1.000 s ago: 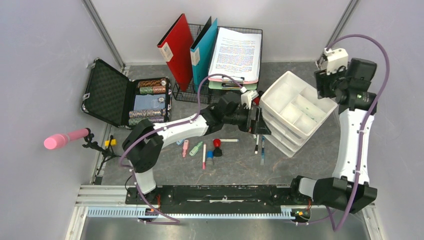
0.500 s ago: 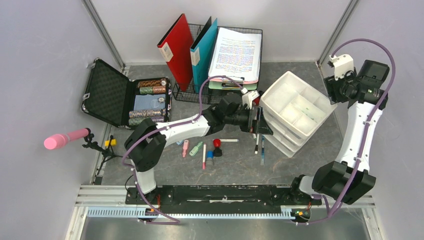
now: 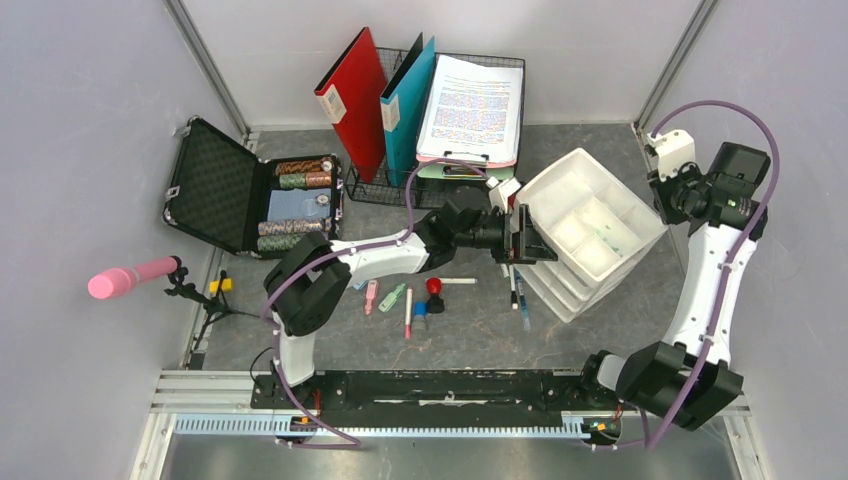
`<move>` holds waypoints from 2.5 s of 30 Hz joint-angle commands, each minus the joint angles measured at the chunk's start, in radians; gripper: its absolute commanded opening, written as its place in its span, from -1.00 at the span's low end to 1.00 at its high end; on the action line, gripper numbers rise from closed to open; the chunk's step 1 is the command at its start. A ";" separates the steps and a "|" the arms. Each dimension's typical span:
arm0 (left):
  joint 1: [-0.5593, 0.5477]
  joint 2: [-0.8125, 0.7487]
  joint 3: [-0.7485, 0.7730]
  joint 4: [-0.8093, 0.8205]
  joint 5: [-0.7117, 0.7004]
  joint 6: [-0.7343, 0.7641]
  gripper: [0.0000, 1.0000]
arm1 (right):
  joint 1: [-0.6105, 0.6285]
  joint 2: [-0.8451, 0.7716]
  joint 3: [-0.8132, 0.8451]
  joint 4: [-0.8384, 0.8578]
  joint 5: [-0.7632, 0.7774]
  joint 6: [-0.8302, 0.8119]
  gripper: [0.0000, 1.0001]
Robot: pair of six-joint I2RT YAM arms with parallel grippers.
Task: Organize the desk
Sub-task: Move the storage box to the center of the board, then open the drawer in the storage box.
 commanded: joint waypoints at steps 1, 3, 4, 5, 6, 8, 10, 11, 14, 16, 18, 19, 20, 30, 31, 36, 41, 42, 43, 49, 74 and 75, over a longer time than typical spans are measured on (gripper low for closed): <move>-0.003 0.015 -0.028 0.183 0.018 -0.126 0.96 | -0.006 -0.049 -0.056 -0.164 -0.009 0.004 -0.46; -0.002 0.009 -0.063 0.232 -0.002 -0.136 0.96 | -0.011 -0.063 -0.058 -0.180 -0.003 0.000 -0.50; -0.001 0.008 -0.086 0.272 -0.012 -0.152 0.96 | -0.016 -0.068 -0.061 -0.190 -0.003 -0.001 -0.52; 0.000 0.008 -0.099 0.304 -0.018 -0.169 0.95 | -0.018 -0.074 -0.063 -0.199 -0.004 -0.004 -0.53; 0.000 0.009 -0.109 0.332 -0.022 -0.178 0.93 | -0.021 -0.080 -0.066 -0.207 -0.007 -0.006 -0.55; -0.001 0.012 -0.128 0.382 -0.032 -0.198 0.90 | -0.023 -0.093 -0.074 -0.220 -0.014 -0.006 -0.57; 0.000 0.016 -0.154 0.468 -0.041 -0.233 0.85 | -0.024 -0.108 -0.088 -0.226 -0.020 -0.009 -0.59; -0.001 0.020 -0.164 0.514 -0.043 -0.249 0.82 | -0.024 -0.116 -0.095 -0.227 -0.022 -0.009 -0.59; 0.001 0.028 -0.176 0.596 -0.037 -0.277 0.74 | -0.024 -0.129 -0.112 -0.230 -0.022 -0.014 -0.60; -0.001 0.031 -0.182 0.616 -0.032 -0.286 0.73 | -0.024 -0.130 -0.119 -0.229 -0.018 -0.018 -0.60; 0.000 0.032 -0.194 0.646 -0.034 -0.293 0.72 | -0.025 -0.131 -0.122 -0.229 -0.018 -0.018 -0.60; 0.001 0.034 -0.197 0.659 -0.035 -0.296 0.72 | -0.026 -0.132 -0.123 -0.228 -0.019 -0.019 -0.61; 0.000 0.037 -0.202 0.677 -0.035 -0.298 0.72 | -0.026 -0.133 -0.124 -0.228 -0.021 -0.020 -0.61; 0.008 0.112 -0.213 0.931 -0.033 -0.454 0.63 | -0.030 -0.159 -0.161 -0.210 0.005 -0.033 -0.63; 0.008 0.107 -0.217 0.945 -0.029 -0.460 0.62 | -0.032 -0.159 -0.163 -0.209 0.008 -0.035 -0.63; 0.010 0.074 -0.249 0.973 -0.014 -0.474 0.53 | -0.036 -0.159 -0.172 -0.201 0.012 -0.039 -0.64; 0.017 0.036 -0.283 0.975 0.002 -0.473 0.43 | -0.046 -0.159 -0.180 -0.186 0.027 -0.042 -0.66; 0.020 0.026 -0.290 0.973 0.005 -0.468 0.42 | -0.048 -0.158 -0.182 -0.184 0.029 -0.043 -0.66; 0.023 0.017 -0.296 0.969 0.007 -0.463 0.42 | -0.050 -0.158 -0.180 -0.182 0.029 -0.043 -0.67; 0.038 -0.017 -0.328 0.943 0.016 -0.447 0.41 | -0.062 -0.156 -0.174 -0.156 0.041 -0.026 -0.74; 0.059 0.101 -0.261 0.886 0.028 -0.402 0.35 | -0.067 -0.126 0.009 -0.289 -0.113 -0.058 -0.37; 0.059 0.113 -0.250 0.891 0.033 -0.408 0.34 | -0.067 -0.123 0.032 -0.303 -0.111 -0.058 -0.33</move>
